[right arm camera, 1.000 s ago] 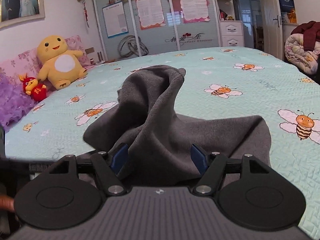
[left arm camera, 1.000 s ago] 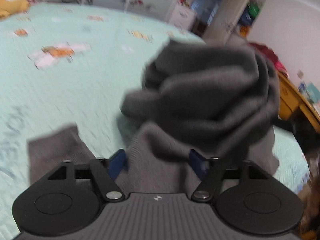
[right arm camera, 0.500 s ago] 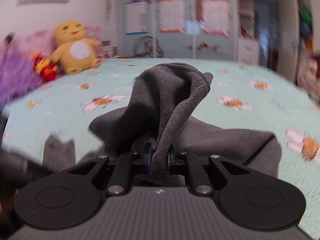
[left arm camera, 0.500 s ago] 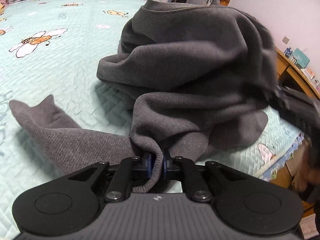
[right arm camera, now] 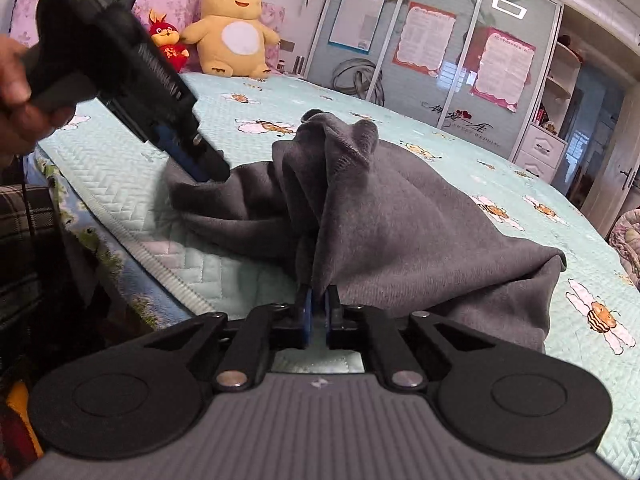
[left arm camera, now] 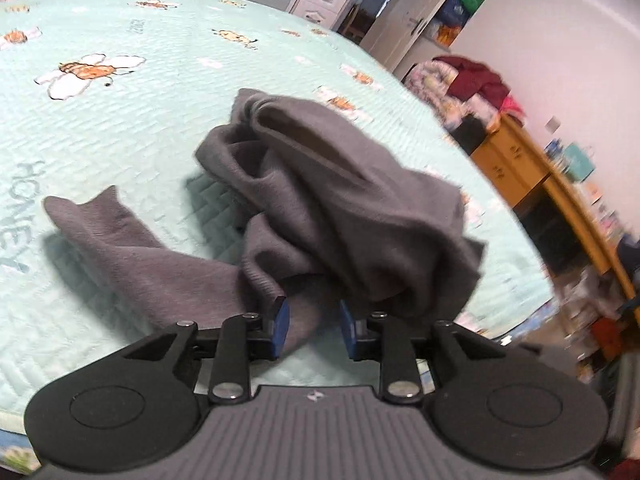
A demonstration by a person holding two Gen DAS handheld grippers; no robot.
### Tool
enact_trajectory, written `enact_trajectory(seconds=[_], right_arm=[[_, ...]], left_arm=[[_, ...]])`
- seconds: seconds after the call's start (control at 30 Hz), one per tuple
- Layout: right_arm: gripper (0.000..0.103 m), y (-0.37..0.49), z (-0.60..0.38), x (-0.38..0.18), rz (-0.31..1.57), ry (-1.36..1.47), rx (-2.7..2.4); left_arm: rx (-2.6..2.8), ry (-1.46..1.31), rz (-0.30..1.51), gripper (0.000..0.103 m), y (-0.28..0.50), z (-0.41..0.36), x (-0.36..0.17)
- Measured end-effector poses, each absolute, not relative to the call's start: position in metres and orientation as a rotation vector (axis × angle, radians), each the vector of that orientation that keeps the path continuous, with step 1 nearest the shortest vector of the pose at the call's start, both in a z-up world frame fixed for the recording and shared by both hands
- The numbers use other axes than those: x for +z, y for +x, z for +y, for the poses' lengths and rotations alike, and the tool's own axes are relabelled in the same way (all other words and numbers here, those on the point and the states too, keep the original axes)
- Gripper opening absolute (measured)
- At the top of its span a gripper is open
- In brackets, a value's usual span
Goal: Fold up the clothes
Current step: 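Hold the sweatshirt with the right gripper while the left gripper releases and moves away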
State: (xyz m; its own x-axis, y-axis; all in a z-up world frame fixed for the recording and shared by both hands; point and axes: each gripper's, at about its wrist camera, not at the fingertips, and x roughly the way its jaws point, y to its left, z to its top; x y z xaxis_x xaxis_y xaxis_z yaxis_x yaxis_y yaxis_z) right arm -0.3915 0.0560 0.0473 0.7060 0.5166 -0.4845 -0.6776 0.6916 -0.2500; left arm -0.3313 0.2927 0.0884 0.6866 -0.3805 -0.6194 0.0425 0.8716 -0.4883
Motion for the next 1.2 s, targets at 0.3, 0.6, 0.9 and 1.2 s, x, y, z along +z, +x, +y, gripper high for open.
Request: enact_trajectory(seconds=[0.3, 0.6, 0.9, 1.2], right_arm=[[0.017, -0.391, 0.051, 0.047, 0.384, -0.393, 0.671], [0.071, -0.381, 0.060, 0.058, 0.273, -0.414, 0.617], [0.045, -0.348, 0.059, 0.065, 0.260, -0.378, 0.556], [0.013, -0.333, 0.015, 0.067, 0.278, -0.275, 0.476]], left_arm=[[-0.193, -0.591, 0.657, 0.054, -0.315, 0.298, 0.106], [-0.004, -0.615, 0.613, 0.057, -0.282, 0.332, 0.096], [0.029, -0.514, 0.627, 0.059, -0.269, 0.328, 0.091], [-0.009, -0.222, 0.592, 0.062, -0.261, 0.293, 0.104]])
